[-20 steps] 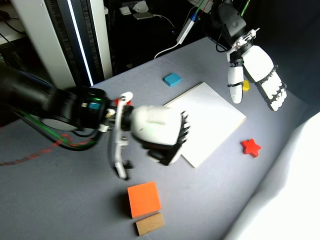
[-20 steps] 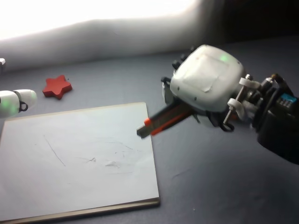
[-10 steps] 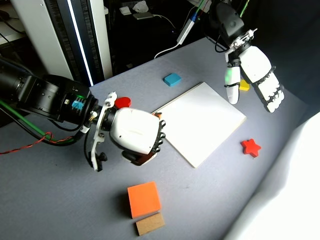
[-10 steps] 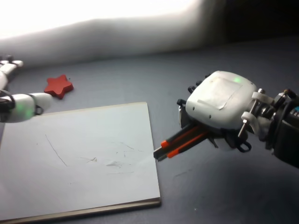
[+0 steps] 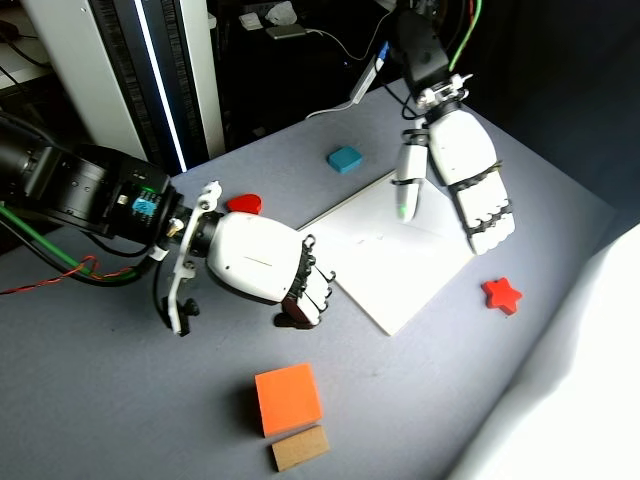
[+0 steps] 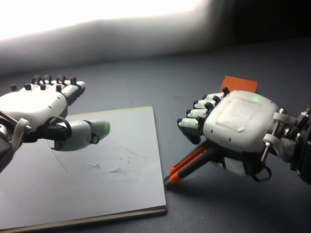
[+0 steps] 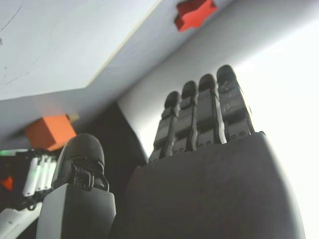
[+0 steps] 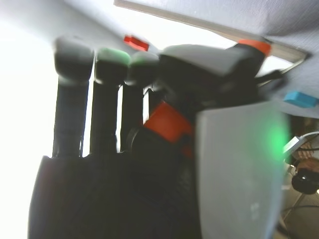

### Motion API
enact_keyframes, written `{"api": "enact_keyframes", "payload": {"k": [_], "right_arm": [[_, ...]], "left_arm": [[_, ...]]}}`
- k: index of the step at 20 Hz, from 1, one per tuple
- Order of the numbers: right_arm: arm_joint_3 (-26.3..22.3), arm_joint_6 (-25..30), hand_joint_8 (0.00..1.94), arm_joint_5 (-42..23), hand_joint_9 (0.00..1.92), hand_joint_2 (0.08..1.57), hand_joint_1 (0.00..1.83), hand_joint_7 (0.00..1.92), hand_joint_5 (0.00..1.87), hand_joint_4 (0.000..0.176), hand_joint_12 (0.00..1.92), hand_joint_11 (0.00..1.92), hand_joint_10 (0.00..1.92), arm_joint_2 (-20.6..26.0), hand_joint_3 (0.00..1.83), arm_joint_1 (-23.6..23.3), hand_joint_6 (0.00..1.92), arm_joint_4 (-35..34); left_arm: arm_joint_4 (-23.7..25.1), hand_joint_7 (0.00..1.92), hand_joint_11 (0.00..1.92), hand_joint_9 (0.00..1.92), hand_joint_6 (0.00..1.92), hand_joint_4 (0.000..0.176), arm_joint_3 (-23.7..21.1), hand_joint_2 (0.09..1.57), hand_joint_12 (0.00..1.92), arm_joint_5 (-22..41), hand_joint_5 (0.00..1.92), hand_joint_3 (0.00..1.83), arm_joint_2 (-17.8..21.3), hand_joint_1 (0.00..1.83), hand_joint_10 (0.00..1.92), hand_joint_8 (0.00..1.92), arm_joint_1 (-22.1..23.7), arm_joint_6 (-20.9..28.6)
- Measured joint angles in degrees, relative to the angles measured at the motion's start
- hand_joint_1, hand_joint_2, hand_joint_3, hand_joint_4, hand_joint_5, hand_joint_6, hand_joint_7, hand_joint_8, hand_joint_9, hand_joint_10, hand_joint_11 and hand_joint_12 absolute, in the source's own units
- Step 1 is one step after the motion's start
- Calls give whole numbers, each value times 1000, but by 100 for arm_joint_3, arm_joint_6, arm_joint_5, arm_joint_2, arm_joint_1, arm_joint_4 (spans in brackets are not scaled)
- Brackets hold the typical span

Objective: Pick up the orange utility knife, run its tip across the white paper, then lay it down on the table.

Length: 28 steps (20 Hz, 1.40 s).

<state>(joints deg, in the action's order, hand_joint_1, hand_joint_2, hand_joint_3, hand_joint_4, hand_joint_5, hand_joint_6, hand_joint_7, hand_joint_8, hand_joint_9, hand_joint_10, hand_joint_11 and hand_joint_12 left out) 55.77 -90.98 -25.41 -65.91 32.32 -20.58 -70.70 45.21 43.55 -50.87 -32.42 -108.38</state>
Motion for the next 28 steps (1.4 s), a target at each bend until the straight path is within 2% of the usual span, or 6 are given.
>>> {"api": "enact_keyframes", "payload": {"k": [6, 11, 16, 18, 21, 28], "right_arm": [[-470, 55, 10, 81, 0, 996, 593, 0, 0, 0, 613, 0, 59, 520, 383, 15, 7, 11], [-1182, 72, 0, 175, 0, 1024, 491, 0, 0, 0, 0, 0, 0, 1248, 105, -2, 0, -361], [-2024, 92, 18, 503, 38, 1102, 128, 45, 0, 0, 0, 0, 18, 2564, 118, 39, 0, -1067], [-2293, 94, 332, 837, 0, 1274, 3, 374, 80, 0, 1742, 0, 1225, 3021, 0, -20, 815, -1119], [-2490, 103, 1611, 1117, 254, 1286, 43, 424, 246, 0, 1914, 136, 1859, 3399, 0, -153, 1631, -1147], [-2476, 455, 1784, 1508, 1184, 1352, 41, 1157, 927, 0, 1921, 1025, 1921, 4140, 10, -433, 1763, -1528]], "left_arm": [[44, 7, 1, 0, 0, 0, -179, 1256, 1, 157, 0, 1, -11, 0, 0, 0, -61, -42], [52, 0, 0, 0, 0, 0, -181, 1255, 1, 232, 0, 0, -11, 0, 0, 0, -66, -42], [120, 51, 49, 39, 7, 0, -184, 1262, 24, 46, 19, 3, 13, 0, 16, 18, 94, -50], [232, 469, 0, 441, 33, 2, -289, 1255, 1153, -15, 292, 0, 92, 94, 91, 50, 238, -155], [256, 636, 191, 537, 92, 0, -400, 1271, 1570, -33, 610, 0, 94, 156, 919, 540, 304, -299], [728, 936, 893, 948, 1558, 0, -645, 1375, 1921, -350, 798, 8, 144, 173, 1914, 1743, 243, 7]]}}
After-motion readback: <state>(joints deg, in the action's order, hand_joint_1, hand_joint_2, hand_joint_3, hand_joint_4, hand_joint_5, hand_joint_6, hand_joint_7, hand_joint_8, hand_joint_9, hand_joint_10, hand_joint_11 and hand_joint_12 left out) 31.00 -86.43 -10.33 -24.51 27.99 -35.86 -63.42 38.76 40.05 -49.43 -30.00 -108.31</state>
